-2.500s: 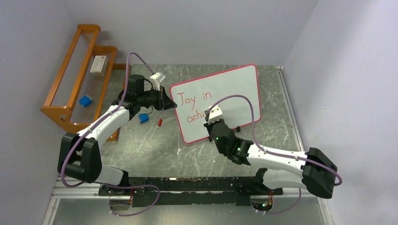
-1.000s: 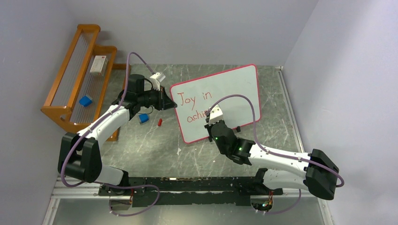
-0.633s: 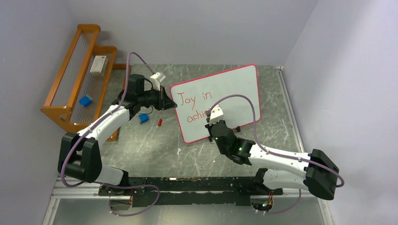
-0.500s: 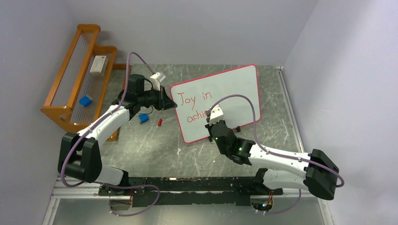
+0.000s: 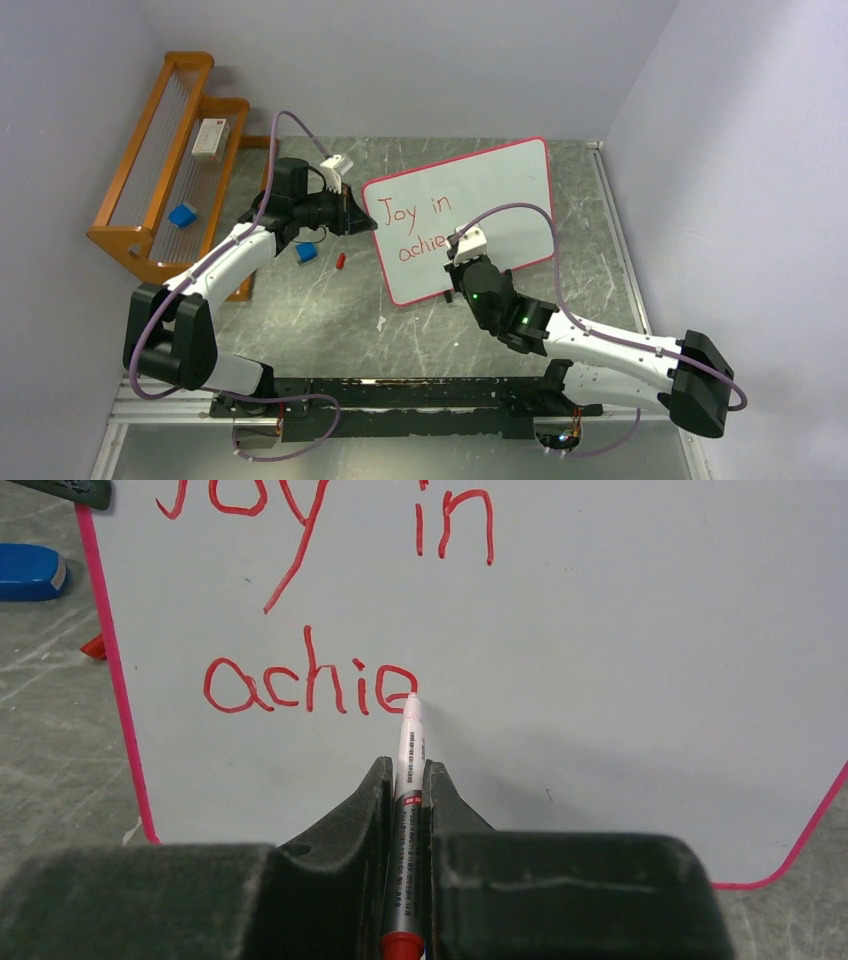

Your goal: Write a sentence on the whiteboard

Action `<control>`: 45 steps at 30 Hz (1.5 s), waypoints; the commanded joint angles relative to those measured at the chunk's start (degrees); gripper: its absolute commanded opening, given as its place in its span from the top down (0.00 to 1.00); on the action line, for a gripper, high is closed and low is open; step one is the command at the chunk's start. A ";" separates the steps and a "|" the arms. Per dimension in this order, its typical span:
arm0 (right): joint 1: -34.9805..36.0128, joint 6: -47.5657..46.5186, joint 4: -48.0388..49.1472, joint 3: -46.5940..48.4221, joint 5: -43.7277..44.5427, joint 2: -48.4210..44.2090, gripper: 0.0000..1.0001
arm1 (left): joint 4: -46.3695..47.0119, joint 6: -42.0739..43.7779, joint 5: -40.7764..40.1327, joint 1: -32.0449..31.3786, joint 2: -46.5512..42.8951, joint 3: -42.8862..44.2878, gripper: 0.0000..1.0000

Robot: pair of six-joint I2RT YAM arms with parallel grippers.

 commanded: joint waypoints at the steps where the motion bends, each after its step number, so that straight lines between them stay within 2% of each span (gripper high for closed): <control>1: -0.40 -0.79 0.55 -0.44 1.21 -0.89 1.00 | -5.35 4.92 -8.42 -0.61 1.38 0.55 0.95; 16: -0.40 -3.90 4.65 -1.38 0.78 0.56 1.00 | -9.12 6.97 -12.03 1.85 0.77 2.01 0.95; 45: -2.32 -4.95 11.25 -2.40 -1.87 4.32 1.00 | -7.36 6.19 -9.27 1.85 1.32 1.36 0.95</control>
